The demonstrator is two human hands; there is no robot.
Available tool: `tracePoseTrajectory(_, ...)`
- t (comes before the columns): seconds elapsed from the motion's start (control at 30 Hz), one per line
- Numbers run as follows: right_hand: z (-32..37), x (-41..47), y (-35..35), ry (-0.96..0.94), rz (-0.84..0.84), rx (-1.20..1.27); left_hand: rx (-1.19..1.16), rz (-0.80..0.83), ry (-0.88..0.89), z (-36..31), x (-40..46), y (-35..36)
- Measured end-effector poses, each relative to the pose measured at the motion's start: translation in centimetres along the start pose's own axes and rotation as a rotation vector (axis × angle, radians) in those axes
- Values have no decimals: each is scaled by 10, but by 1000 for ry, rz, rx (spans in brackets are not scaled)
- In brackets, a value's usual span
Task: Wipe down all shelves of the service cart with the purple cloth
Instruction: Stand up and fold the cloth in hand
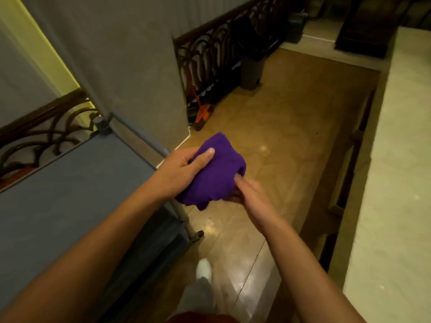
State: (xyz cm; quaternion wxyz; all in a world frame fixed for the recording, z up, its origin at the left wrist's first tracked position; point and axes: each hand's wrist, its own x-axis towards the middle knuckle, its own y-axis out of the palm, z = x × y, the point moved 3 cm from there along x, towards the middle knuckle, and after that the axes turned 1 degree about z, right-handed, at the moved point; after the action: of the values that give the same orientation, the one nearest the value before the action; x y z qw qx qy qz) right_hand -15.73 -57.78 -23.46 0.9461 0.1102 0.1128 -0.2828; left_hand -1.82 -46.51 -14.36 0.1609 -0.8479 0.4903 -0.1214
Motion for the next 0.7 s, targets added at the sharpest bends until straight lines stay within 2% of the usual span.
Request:
tracePoseTrajectory(0.07, 30, 21, -14, -182, -191, 13, 78, -35, 27, 3, 25, -7)
tracePoseTrajectory(0.13, 63, 36, -27, -354, -347, -15, 255, -126, 50, 10, 54, -12)
tracePoseTrajectory(0.2, 91, 50, -32, -494, -442, -65, 490, -181, 48, 18, 83, -9)
tracePoseTrajectory(0.27, 111, 71, -31, -514, -449, -73, 614, -154, 71, 22, 114, -5)
tracePoseTrajectory(0.3, 119, 86, -32, -473, -427, -26, 551, -114, 90, 23, 131, -4)
tracePoseTrajectory(0.33, 124, 98, -33, -415, -389, 36, 385, -61, 95, 22, 143, -4)
tracePoseTrajectory(0.43, 147, 140, -42, -328, -373, 169, -359, 47, -81, 21, 178, -2)
tracePoseTrajectory(0.53, 171, 176, -54, -304, -369, 327, -746, 149, -194, 33, 197, 11)
tracePoseTrajectory(0.6, 182, 201, -63, -214, -347, 387, -807, 185, -225, 32, 209, 8)
tracePoseTrajectory(0.7, 194, 238, -77, -120, -302, 313, -601, 195, -171, 31, 236, -5)
